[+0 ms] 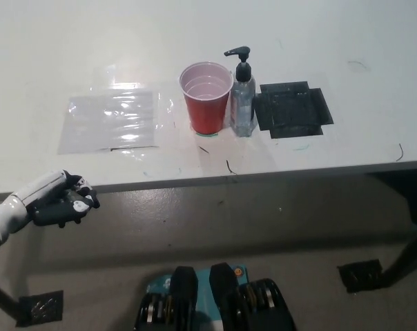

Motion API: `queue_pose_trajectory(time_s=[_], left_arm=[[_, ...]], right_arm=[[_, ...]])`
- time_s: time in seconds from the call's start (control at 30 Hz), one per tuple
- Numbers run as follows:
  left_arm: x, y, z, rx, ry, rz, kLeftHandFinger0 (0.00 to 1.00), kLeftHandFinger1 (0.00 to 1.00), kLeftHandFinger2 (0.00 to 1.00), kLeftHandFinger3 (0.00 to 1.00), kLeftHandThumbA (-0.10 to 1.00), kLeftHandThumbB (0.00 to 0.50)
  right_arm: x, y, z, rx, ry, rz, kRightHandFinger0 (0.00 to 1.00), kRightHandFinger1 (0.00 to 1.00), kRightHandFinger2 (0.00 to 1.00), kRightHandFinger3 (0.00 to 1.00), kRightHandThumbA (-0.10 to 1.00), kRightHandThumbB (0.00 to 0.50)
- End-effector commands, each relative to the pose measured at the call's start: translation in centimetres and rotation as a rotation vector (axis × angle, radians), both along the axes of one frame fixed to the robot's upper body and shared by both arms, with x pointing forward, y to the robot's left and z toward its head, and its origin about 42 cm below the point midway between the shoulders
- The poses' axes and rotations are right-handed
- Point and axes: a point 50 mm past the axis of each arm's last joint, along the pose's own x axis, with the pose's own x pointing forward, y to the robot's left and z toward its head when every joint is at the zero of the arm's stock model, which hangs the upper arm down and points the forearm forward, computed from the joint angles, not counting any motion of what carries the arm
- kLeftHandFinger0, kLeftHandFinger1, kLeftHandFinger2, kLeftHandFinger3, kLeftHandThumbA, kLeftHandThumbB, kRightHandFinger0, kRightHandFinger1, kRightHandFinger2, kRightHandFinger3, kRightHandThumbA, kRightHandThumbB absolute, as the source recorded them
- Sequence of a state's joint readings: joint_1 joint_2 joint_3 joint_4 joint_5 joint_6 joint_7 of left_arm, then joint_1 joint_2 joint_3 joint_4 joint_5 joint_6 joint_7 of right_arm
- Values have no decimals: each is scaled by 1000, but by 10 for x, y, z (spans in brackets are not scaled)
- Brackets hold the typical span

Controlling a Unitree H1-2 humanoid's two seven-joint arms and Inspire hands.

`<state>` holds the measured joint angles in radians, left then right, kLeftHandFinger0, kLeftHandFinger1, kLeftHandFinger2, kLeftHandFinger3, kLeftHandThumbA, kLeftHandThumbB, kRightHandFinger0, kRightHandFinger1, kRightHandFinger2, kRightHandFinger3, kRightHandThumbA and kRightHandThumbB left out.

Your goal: The robot uses its right hand to press the hand soap kept in the middle of the table to get liquid hand soap out

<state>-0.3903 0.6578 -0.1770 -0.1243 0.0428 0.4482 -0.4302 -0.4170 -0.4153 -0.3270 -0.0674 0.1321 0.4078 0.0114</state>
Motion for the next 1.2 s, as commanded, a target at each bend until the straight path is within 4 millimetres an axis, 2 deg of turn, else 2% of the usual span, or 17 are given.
queue_pose_trajectory(time_s=[0.0,0.03,0.07,0.13,0.2,0.3,0.33,0.4,0.47,0.5,0.53,0.57,0.73,0.93,0.97,1.13,1.17], left_arm=[[0,5,18,39,-24,-3,288,375,559,672,301,0],[0,5,18,39,-24,-3,288,375,560,673,302,0],[0,6,17,41,-23,1,303,382,555,662,305,0],[1,5,17,39,-21,-1,295,368,540,659,302,0],[1,5,17,42,-21,-2,292,366,544,671,304,0],[0,5,19,60,-25,-10,290,369,539,666,309,0],[0,4,20,69,-26,-16,302,379,544,666,318,0],[0,4,20,66,-26,-16,318,384,541,655,326,0],[1,3,21,61,-28,-17,319,386,545,647,309,0],[0,3,21,57,-29,-17,320,387,547,664,294,0],[0,3,22,56,-30,-17,320,387,547,665,292,0],[0,3,22,61,-30,-18,317,381,537,657,290,0],[0,4,21,65,-27,-16,330,386,532,661,322,0],[1,6,20,40,-20,-10,321,377,539,652,325,0],[1,6,20,46,-22,-11,313,370,534,652,327,0],[1,4,19,44,-19,-17,332,376,520,642,358,2],[1,4,19,47,-14,-22,340,381,529,648,398,7]], right_arm=[[22,12,105,-187,-166,76,1000,1000,1000,1000,1000,126],[23,12,105,-188,-165,76,1000,1000,1000,1000,1000,126],[35,25,134,-267,-201,94,1000,1000,1000,1000,1000,122],[48,44,159,-346,-237,149,1000,1000,1000,1000,1000,157],[58,61,172,-391,-245,172,1000,1000,1000,1000,1000,216],[65,78,182,-444,-266,216,1000,1000,1000,1000,1000,208],[69,89,187,-459,-266,242,1000,1000,1000,1000,1000,222],[77,110,196,-522,-272,279,1000,1000,1000,1000,1000,293],[80,123,200,-551,-277,301,1000,1000,1000,1000,1000,300],[83,130,202,-555,-274,312,1000,1000,1000,1000,1000,331],[84,133,203,-556,-272,316,1000,1000,1000,1000,1000,333],[89,153,205,-598,-276,352,1000,1000,1000,1000,1000,355],[100,188,204,-615,-279,404,1000,1000,1000,1000,1000,350],[108,218,196,-635,-267,445,1000,1000,1000,1000,1000,331],[109,222,194,-636,-265,449,1000,1000,1000,1000,1000,348],[114,244,183,-671,-248,484,1000,1000,1000,1000,1000,352],[116,252,179,-660,-239,499,1000,1000,1000,1000,1000,360]])
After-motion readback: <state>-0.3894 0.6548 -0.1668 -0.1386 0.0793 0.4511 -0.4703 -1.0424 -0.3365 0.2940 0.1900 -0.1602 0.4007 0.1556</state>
